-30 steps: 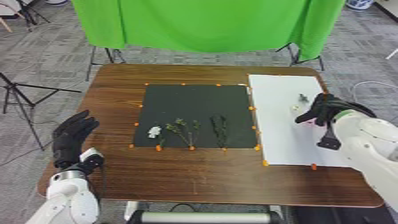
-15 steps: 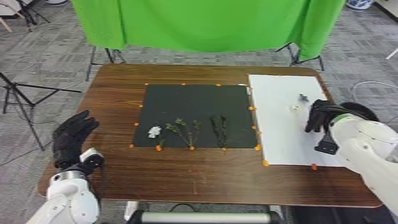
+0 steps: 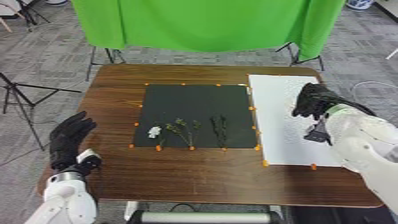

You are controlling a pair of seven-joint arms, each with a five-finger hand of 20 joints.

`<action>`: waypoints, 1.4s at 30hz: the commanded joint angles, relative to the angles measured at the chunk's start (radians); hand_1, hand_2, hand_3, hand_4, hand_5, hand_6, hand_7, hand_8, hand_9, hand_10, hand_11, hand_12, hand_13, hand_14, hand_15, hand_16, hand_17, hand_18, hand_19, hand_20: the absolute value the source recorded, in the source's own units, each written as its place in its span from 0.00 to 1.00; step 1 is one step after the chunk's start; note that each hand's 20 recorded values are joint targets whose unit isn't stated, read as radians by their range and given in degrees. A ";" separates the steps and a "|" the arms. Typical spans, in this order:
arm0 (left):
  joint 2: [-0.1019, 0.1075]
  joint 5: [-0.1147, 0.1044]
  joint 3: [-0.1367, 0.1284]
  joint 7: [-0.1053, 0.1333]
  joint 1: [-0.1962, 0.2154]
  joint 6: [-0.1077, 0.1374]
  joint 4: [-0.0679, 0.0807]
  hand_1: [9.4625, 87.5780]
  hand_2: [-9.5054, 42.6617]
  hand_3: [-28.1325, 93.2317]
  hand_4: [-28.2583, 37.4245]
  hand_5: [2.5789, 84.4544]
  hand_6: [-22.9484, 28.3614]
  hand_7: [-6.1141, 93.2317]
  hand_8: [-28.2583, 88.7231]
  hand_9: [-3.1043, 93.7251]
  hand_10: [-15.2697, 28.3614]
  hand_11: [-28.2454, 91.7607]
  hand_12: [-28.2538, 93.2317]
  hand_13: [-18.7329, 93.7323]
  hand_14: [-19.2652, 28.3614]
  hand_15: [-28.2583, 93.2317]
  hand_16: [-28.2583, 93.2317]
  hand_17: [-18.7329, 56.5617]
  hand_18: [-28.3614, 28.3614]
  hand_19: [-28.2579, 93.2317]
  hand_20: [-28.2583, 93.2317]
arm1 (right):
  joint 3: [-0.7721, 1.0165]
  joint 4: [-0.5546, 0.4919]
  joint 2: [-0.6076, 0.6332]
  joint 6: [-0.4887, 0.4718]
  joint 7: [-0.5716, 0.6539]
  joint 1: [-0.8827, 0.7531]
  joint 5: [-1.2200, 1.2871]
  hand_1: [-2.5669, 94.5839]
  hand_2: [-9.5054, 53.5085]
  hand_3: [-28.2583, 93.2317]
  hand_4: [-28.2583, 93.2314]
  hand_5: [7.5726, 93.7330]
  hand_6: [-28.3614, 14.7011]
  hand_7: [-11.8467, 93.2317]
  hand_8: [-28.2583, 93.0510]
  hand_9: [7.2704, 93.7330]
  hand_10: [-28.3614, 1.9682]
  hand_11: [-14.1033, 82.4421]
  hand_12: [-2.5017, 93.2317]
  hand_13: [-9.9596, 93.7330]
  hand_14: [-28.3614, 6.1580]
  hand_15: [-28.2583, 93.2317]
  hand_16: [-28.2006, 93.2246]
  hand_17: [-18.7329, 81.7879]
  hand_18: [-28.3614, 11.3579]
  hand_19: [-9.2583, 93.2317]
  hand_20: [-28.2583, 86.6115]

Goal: Arrange flowers

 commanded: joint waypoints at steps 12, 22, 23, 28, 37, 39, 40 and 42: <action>0.020 0.013 0.027 -0.005 -0.031 -0.011 0.007 0.37 0.31 0.81 0.22 0.62 0.49 0.27 0.16 0.60 0.67 0.45 0.32 0.58 0.76 0.48 0.20 0.43 0.71 0.41 0.40 | -0.606 0.224 -0.488 0.016 -0.155 0.739 0.105 0.67 0.00 0.74 0.10 0.81 0.64 0.33 0.32 0.99 0.64 0.22 0.43 1.00 0.82 0.74 0.43 0.86 0.41 1.00 0.71; 0.009 0.097 0.089 -0.016 -0.087 -0.012 0.034 0.36 0.32 0.80 0.19 0.62 0.49 0.28 0.16 0.60 0.67 0.45 0.32 0.58 0.76 0.48 0.20 0.43 0.71 0.41 0.40 | -0.764 0.439 -0.706 -0.064 -0.149 0.792 0.089 0.67 0.00 0.74 0.10 0.80 0.66 0.34 0.31 0.99 0.65 0.21 0.43 1.00 0.82 0.74 0.43 0.86 0.41 1.00 0.71; 0.000 0.092 0.099 -0.008 -0.098 -0.001 0.039 0.36 0.33 0.80 0.19 0.62 0.49 0.28 0.16 0.60 0.67 0.45 0.32 0.58 0.76 0.48 0.20 0.43 0.71 0.41 0.40 | -0.768 0.457 -0.721 -0.076 -0.146 0.782 0.090 0.67 0.00 0.74 0.10 0.80 0.66 0.35 0.31 0.99 0.65 0.21 0.43 1.00 0.82 0.74 0.43 0.86 0.41 1.00 0.71; -0.012 0.056 0.147 0.044 -0.142 0.029 0.057 0.32 0.34 0.79 0.12 0.61 0.50 0.28 0.16 0.57 0.67 0.45 0.32 0.55 0.75 0.47 0.20 0.43 0.72 0.41 0.40 | -0.794 0.513 -0.760 -0.120 -0.131 0.741 0.068 0.66 0.00 0.75 0.10 0.80 0.66 0.35 0.31 0.99 0.64 0.21 0.43 1.00 0.82 0.74 0.43 0.86 0.41 1.00 0.71; -0.011 0.050 0.142 0.062 -0.152 0.066 0.066 0.41 0.58 0.79 0.05 0.57 0.51 0.28 0.17 0.52 0.65 0.44 0.31 0.53 0.71 0.44 0.20 0.46 0.69 0.39 0.38 | -0.796 0.559 -0.800 -0.116 -0.126 0.692 0.063 0.66 0.00 0.75 0.09 0.79 0.67 0.36 0.30 0.98 0.63 0.21 0.42 1.00 0.82 0.74 0.43 0.86 0.41 1.00 0.71; -0.008 0.072 0.141 0.057 -0.155 0.090 0.064 0.54 0.57 0.79 0.18 0.53 0.50 0.31 0.15 0.48 0.63 0.45 0.30 0.52 0.68 0.43 0.20 0.49 0.70 0.39 0.40 | -0.798 0.557 -0.799 -0.105 -0.128 0.689 0.056 0.66 0.00 0.75 0.09 0.79 0.67 0.36 0.30 0.98 0.63 0.20 0.41 1.00 0.82 0.74 0.43 0.86 0.41 1.00 0.71; -0.007 0.087 0.139 0.051 -0.158 0.103 0.065 0.60 0.55 0.78 0.22 0.52 0.49 0.31 0.14 0.46 0.62 0.45 0.30 0.51 0.67 0.42 0.20 0.51 0.70 0.39 0.41 | -0.799 0.561 -0.800 -0.096 -0.130 0.689 0.054 0.66 0.00 0.75 0.09 0.79 0.67 0.36 0.30 0.98 0.63 0.20 0.41 1.00 0.82 0.74 0.43 0.86 0.41 1.00 0.71; -0.004 0.109 0.146 0.051 -0.165 0.149 0.069 0.75 0.49 0.73 0.36 0.50 0.49 0.32 0.14 0.42 0.61 0.44 0.31 0.49 0.64 0.39 0.22 0.47 0.69 0.52 0.39 | -0.795 0.569 -0.807 -0.094 -0.131 0.688 0.055 0.66 0.00 0.75 0.09 0.79 0.67 0.36 0.30 0.98 0.62 0.20 0.41 1.00 0.82 0.74 0.43 0.86 0.41 1.00 0.71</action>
